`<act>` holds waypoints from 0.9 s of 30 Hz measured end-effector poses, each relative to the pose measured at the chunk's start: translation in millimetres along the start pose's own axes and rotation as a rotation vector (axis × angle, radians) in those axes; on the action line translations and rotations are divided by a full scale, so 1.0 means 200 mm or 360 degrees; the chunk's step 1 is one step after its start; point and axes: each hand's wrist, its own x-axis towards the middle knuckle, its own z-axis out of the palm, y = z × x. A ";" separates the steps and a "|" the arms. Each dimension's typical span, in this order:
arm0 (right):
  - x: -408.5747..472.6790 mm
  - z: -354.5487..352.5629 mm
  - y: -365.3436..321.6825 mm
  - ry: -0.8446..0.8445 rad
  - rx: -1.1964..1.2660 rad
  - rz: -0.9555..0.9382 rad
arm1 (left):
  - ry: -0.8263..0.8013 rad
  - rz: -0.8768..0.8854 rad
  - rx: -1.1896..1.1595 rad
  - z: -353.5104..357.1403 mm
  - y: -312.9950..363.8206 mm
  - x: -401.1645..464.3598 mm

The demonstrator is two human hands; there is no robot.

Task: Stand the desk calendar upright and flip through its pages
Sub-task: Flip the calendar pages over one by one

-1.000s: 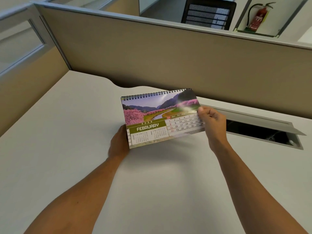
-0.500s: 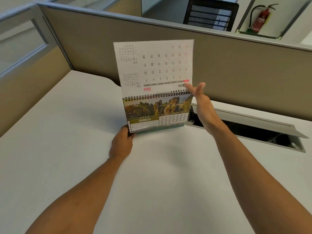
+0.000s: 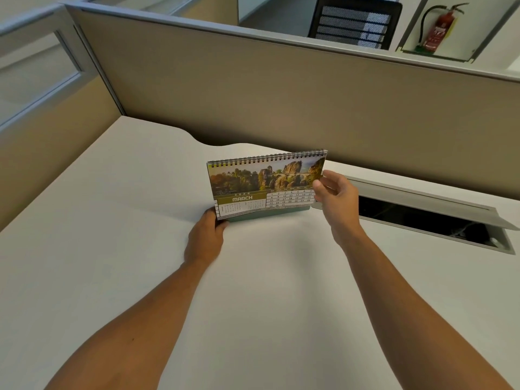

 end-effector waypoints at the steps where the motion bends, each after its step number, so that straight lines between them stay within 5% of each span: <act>1: 0.00 0.00 0.01 0.0023 -0.0026 -0.0012 | 0.0004 0.0006 -0.0001 0.00 0.00 0.00; 20: -0.06 -0.14 -0.06 0.0032 -0.0030 -0.0182 | -0.0011 -0.0060 -0.0105 -0.02 0.01 -0.04; 27: -0.03 -0.16 -0.26 -0.0418 0.0546 -0.0121 | 0.0007 -0.0073 -0.0041 -0.01 0.01 -0.03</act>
